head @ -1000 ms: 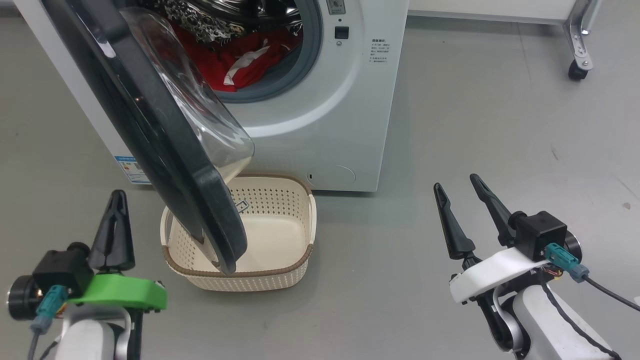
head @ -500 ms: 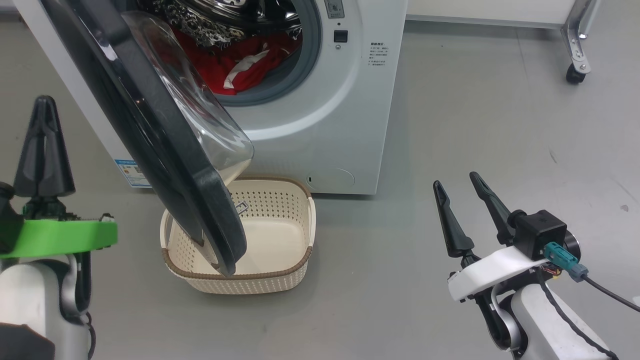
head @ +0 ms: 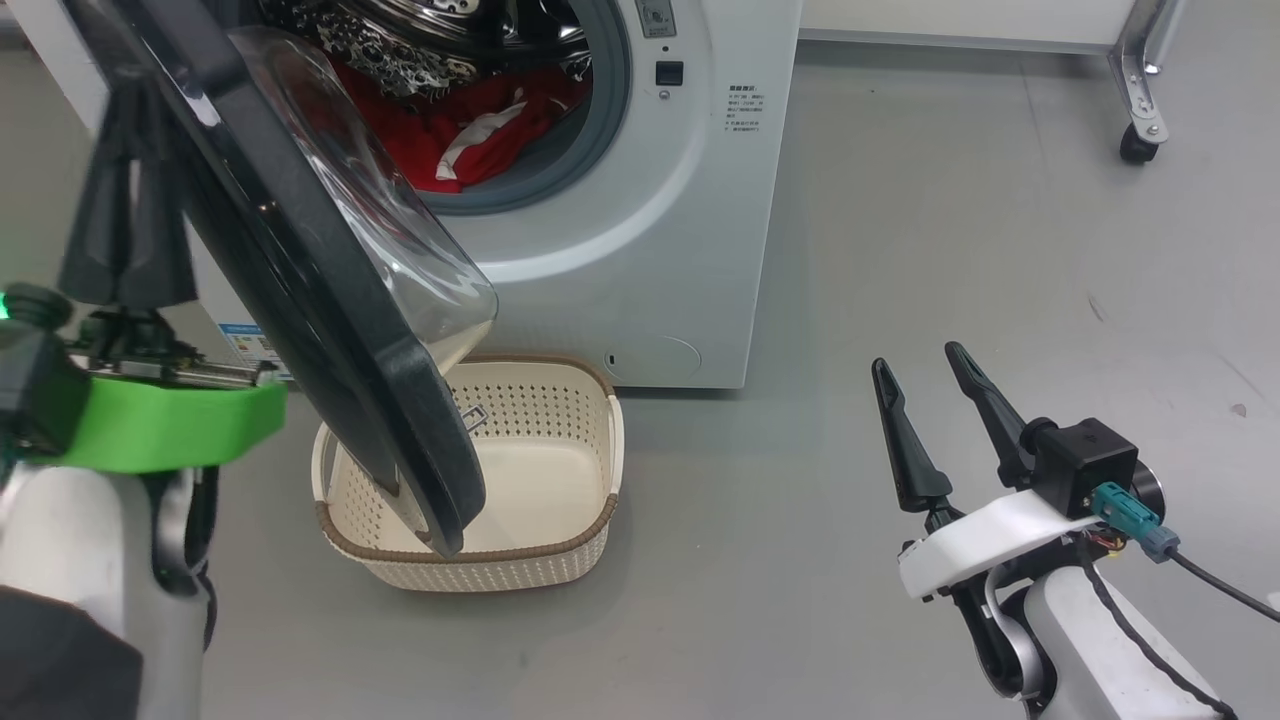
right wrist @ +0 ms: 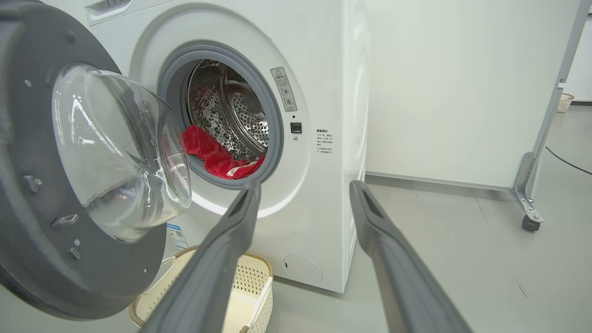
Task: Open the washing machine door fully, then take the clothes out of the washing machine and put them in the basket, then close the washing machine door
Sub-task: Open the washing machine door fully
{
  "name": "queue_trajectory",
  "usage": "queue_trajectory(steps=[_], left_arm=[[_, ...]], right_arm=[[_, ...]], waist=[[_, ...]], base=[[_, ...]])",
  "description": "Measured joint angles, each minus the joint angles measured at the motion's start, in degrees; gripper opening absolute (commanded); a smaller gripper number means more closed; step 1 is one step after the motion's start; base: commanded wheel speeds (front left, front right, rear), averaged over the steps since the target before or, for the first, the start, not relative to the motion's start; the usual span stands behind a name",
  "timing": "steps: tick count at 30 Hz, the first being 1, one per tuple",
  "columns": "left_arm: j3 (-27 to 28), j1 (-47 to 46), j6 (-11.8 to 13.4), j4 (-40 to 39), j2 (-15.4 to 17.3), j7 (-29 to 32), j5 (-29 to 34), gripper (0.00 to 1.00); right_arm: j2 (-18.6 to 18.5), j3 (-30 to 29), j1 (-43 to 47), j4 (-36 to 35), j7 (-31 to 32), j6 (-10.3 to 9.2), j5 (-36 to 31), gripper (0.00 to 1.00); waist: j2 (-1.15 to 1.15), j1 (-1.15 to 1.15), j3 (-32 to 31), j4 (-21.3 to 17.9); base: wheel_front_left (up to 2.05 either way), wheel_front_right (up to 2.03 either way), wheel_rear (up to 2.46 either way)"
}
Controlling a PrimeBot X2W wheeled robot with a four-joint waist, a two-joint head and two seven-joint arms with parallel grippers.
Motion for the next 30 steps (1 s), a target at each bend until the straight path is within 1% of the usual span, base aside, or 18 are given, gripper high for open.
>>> queue_trajectory(steps=[5, 8, 12, 15, 19, 22, 30], left_arm=[[-3.2, 0.0, -0.5, -1.0, -1.0, 1.5, 0.4, 0.0], [-5.1, 0.0, -0.9, -1.0, -1.2, 2.8, 0.4, 0.0], [-6.8, 0.3, -0.9, -0.8, -1.8, 5.2, 0.3, 0.0], [-9.0, 1.2, -1.2, 0.0, -3.1, 6.8, 0.2, 0.0], [-12.3, 4.0, -1.5, 1.8, -3.5, 10.0, -0.4, 0.0], [-14.1, 6.0, -1.5, 3.2, -4.4, 12.3, -1.3, 0.0], [-16.4, 9.1, -1.5, 5.8, -4.5, 17.1, -1.3, 0.0]], right_arm=[[0.4, 0.0, 0.0, 0.2, 0.0, 0.02, -0.4, 1.0], [0.7, -0.1, 0.0, 0.3, 0.0, 0.44, -0.4, 1.0], [1.3, -0.2, 0.1, 0.5, 0.0, 0.51, -0.4, 1.0], [1.2, -1.0, 0.2, 0.5, 0.0, 0.51, -0.4, 1.0], [1.3, -1.3, 0.4, 0.6, 0.0, 0.75, -0.7, 1.0], [1.5, -1.4, 0.5, 0.7, 0.0, 0.98, -0.9, 1.0], [1.8, -2.0, 0.7, 0.8, 0.0, 1.0, -1.0, 1.0]], waist=[[0.0, 0.0, 0.1, -0.3], [0.0, 0.0, 0.1, -0.6], [0.0, 0.0, 0.2, -1.3], [0.0, 0.0, 0.3, -1.7], [0.0, 0.0, 0.5, -2.1], [0.0, 0.0, 0.6, -2.3], [0.0, 0.0, 0.8, -2.7]], base=[[0.0, 0.0, 0.0], [0.0, 0.0, 0.0], [0.0, 0.0, 0.0], [0.0, 0.0, 0.0], [0.0, 0.0, 0.0], [0.0, 0.0, 0.0], [0.0, 0.0, 0.0]])
